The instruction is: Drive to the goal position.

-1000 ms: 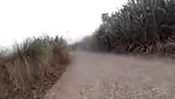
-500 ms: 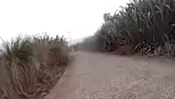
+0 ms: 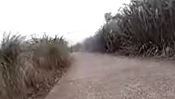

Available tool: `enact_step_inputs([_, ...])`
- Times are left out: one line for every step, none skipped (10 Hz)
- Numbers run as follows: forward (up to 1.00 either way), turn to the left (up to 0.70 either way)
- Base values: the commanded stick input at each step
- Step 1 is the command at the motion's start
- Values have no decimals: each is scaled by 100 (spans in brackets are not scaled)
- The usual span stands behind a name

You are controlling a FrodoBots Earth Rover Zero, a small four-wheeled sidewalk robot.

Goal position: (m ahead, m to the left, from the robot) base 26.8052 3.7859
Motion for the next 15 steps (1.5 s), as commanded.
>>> enact_step_inputs([85, 0])
enact_step_inputs([85, 0])
enact_step_inputs([85, 0])
enact_step_inputs([85, 0])
enact_step_inputs([85, 0])
enact_step_inputs([85, 0])
enact_step_inputs([85, 0])
enact_step_inputs([85, 0])
enact_step_inputs([85, 0])
enact_step_inputs([85, 0])
enact_step_inputs([85, 0])
enact_step_inputs([85, -19])
enact_step_inputs([85, -26])
enact_step_inputs([85, -33])
enact_step_inputs([85, -33])
